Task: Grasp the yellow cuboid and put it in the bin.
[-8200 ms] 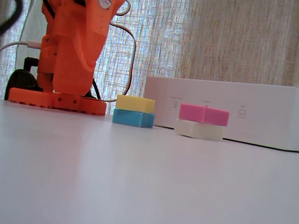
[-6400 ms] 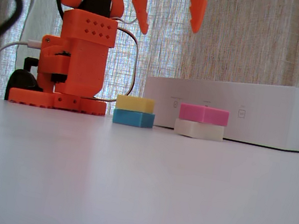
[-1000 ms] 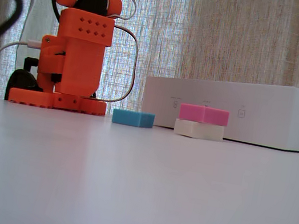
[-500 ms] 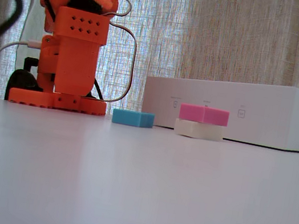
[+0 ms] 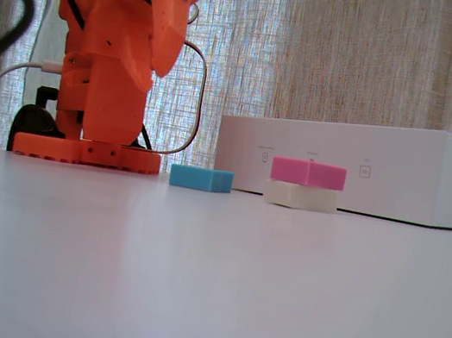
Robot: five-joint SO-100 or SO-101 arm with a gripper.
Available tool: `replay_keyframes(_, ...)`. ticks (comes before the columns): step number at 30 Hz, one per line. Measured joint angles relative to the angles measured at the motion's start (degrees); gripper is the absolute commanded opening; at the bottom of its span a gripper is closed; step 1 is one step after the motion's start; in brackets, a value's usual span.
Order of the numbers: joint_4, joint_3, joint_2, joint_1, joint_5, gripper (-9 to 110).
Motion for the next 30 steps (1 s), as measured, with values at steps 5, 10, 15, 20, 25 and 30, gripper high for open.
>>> replay_keyframes(5,-1.93,3.78,0.09,0.44,-0.35,-8)
replay_keyframes(10,-2.37,4.48,0.44,1.76,-0.7,-8)
replay_keyframes(15,-2.37,4.48,0.44,1.49,-0.7,-8)
replay_keyframes(20,-2.55,4.48,0.44,2.02,-0.7,-8)
replay_keyframes(25,-2.72,4.48,0.44,2.81,-0.7,-8)
replay_keyframes(30,-2.72,4.48,0.44,2.72,-0.7,-8)
